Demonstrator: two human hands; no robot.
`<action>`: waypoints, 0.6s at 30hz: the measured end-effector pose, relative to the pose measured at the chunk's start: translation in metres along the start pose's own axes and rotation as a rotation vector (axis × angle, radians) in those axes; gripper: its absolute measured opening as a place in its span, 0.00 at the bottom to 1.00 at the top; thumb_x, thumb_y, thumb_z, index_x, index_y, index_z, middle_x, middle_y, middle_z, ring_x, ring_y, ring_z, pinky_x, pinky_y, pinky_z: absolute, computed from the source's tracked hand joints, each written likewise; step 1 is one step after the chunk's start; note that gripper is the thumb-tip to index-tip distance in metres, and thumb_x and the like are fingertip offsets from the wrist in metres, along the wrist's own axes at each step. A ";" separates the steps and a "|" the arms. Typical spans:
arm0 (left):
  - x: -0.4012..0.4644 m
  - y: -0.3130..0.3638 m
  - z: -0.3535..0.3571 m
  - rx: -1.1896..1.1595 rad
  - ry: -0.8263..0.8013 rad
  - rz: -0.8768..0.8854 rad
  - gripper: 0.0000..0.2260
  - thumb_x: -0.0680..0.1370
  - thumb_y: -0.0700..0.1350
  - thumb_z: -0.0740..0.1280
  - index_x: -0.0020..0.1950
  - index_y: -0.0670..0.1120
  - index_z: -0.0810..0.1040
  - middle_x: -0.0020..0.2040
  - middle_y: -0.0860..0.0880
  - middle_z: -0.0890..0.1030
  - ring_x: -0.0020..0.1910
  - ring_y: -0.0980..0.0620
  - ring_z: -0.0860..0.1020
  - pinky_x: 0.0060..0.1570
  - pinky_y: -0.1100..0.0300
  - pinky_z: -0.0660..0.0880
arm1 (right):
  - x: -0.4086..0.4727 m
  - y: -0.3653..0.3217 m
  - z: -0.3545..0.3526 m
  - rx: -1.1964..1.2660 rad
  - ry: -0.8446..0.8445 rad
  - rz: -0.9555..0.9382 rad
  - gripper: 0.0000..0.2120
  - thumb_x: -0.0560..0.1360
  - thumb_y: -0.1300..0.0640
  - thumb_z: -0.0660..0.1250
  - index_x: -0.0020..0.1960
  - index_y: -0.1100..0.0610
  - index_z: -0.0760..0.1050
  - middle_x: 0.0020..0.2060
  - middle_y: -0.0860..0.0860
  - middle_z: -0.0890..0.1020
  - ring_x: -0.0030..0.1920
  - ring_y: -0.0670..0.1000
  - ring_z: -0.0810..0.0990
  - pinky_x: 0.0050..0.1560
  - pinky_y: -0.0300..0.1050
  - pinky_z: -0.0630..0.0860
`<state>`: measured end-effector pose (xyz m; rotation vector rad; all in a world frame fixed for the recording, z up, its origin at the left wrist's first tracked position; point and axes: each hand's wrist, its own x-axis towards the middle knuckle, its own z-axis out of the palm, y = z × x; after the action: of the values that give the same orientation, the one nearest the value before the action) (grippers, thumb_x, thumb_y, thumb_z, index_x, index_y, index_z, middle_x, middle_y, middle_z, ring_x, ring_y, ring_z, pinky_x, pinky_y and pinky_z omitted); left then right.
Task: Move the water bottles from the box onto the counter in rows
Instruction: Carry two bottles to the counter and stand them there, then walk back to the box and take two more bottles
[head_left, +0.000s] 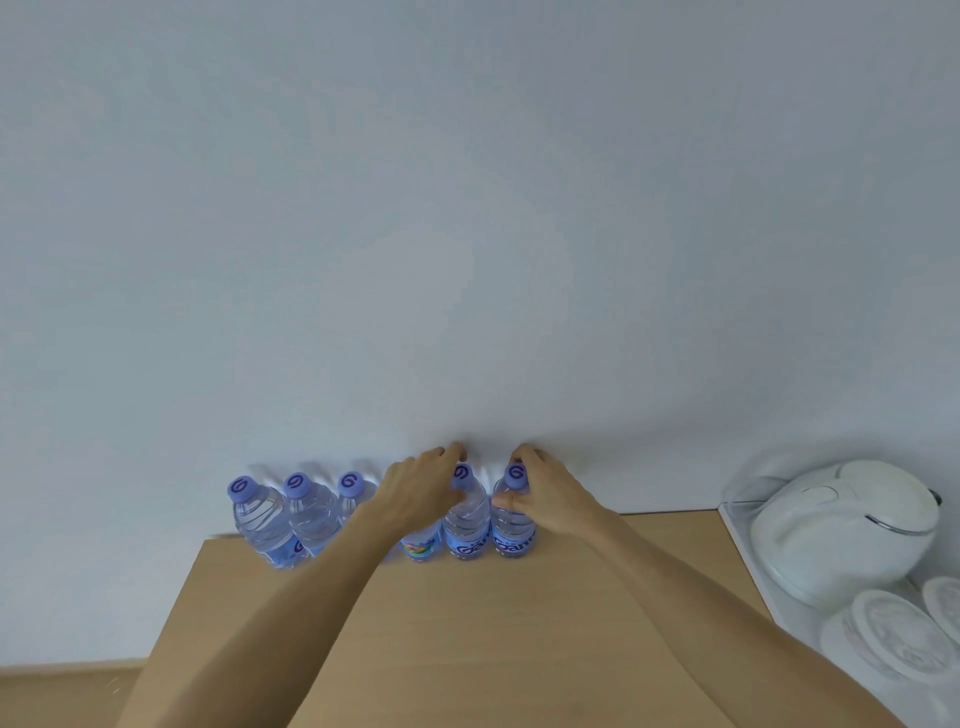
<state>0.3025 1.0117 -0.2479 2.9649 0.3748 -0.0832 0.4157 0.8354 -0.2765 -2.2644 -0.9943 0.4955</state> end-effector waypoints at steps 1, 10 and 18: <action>-0.002 -0.003 -0.003 -0.040 0.017 0.002 0.17 0.78 0.55 0.64 0.64 0.51 0.67 0.56 0.52 0.78 0.48 0.45 0.78 0.42 0.54 0.73 | -0.002 -0.001 -0.001 -0.008 -0.010 0.014 0.20 0.72 0.44 0.72 0.55 0.53 0.67 0.54 0.49 0.74 0.50 0.51 0.75 0.51 0.47 0.75; -0.010 -0.005 -0.047 -0.477 0.179 0.120 0.08 0.77 0.57 0.65 0.55 0.59 0.73 0.44 0.62 0.79 0.31 0.59 0.76 0.37 0.62 0.73 | -0.044 -0.014 -0.031 -0.329 0.158 0.110 0.22 0.75 0.34 0.60 0.61 0.46 0.65 0.46 0.41 0.72 0.44 0.47 0.75 0.46 0.47 0.69; 0.009 0.074 -0.103 -0.724 0.257 0.402 0.05 0.77 0.52 0.67 0.52 0.57 0.76 0.44 0.57 0.79 0.33 0.54 0.77 0.35 0.71 0.72 | -0.131 -0.027 -0.100 -0.395 0.450 0.218 0.18 0.75 0.33 0.59 0.57 0.44 0.68 0.45 0.41 0.75 0.40 0.42 0.72 0.42 0.43 0.65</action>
<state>0.3340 0.9593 -0.1362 2.2670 -0.1507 0.3953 0.3715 0.7127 -0.1727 -2.6829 -0.6584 -0.1462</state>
